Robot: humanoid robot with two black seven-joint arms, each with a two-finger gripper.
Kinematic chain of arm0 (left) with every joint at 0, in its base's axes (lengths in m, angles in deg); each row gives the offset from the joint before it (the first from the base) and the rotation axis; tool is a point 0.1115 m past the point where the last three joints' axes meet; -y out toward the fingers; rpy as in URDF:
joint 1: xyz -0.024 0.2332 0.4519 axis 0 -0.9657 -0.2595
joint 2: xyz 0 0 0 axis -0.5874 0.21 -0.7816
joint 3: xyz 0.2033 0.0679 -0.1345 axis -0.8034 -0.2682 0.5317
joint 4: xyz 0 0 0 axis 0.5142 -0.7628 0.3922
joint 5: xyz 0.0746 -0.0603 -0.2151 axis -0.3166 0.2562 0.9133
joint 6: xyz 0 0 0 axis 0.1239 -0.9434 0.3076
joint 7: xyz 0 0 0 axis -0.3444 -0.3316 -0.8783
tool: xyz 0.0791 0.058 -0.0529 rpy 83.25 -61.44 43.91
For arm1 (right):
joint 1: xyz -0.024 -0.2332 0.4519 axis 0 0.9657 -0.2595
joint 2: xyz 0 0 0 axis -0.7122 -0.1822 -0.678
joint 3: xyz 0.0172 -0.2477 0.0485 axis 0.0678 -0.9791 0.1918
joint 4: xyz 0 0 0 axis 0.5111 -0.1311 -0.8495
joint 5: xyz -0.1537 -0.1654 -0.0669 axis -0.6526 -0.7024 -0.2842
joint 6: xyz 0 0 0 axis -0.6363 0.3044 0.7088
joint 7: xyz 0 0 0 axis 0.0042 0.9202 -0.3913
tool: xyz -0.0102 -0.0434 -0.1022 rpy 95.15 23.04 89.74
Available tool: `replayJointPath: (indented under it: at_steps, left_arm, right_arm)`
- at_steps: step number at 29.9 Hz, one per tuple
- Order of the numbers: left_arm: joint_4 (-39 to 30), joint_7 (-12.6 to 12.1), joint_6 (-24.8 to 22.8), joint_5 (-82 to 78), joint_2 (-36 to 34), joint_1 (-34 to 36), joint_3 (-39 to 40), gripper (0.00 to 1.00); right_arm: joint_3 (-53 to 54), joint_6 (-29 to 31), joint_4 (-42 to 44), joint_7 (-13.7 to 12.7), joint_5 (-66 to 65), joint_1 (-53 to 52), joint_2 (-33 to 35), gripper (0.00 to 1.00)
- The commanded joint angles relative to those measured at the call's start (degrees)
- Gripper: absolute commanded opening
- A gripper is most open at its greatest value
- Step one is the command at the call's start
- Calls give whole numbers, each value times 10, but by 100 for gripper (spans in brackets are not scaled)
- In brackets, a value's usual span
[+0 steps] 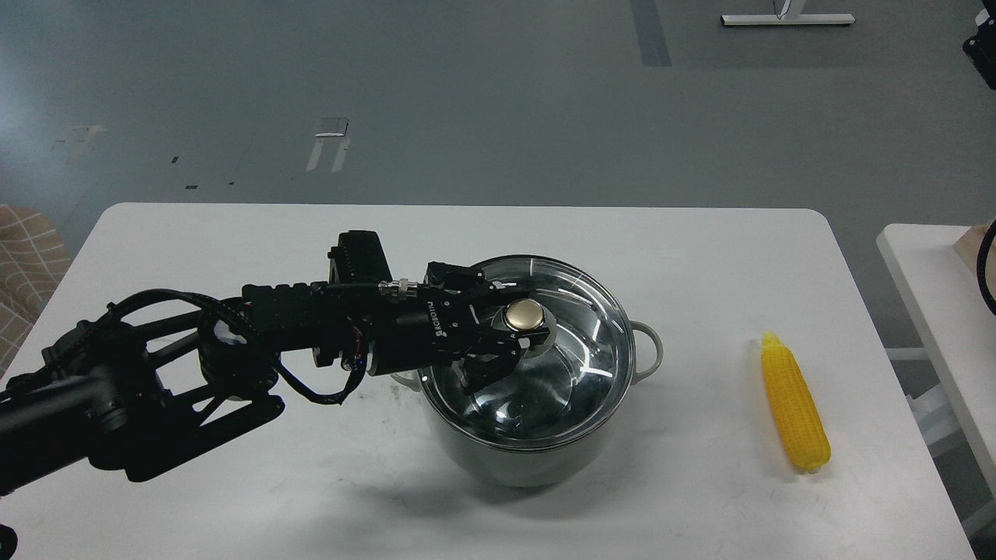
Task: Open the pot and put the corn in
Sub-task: 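Lower the left gripper onto the lid's brass knob and grasp it, then lift the lid off the pot and set it down beside the pot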
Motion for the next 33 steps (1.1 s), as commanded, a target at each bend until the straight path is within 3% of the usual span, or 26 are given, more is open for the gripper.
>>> replayJointPath:
  at_steps: [1, 6, 12, 14, 17, 25, 28, 33]
  left_arm:
    - [-6, 1, 1, 0, -2, 2, 2, 31]
    - [-26, 1, 1, 0, -10, 7, 14, 31]
    - [-34, 2, 1, 0, -27, 10, 82, 31]
    - [-35, 8, 1, 0, -44, 9, 99, 31]
    - [-37, 38, 10, 0, -108, -1, 138, 31]
    - [-3, 40, 144, 123, -295, -134, 149, 31]
    - [23, 41, 173, 126, -317, -163, 149, 31]
    - [141, 42, 203, 171, -321, -220, 140, 31]
  right_arm:
    - [0, 0, 1, 0, 0, 0, 0, 100]
    - [0, 0, 1, 0, 0, 0, 0, 100]
    - [0, 0, 3, 0, 0, 0, 0, 100]
    - [0, 0, 3, 0, 0, 0, 0, 100]
    - [0, 0, 3, 0, 0, 2, 0, 100]
    - [-1, 0, 3, 0, 0, 11, -1, 100]
    - [-1, 0, 2, 0, 0, 12, -2, 100]
    - [-1, 0, -1, 1, 0, 12, -13, 100]
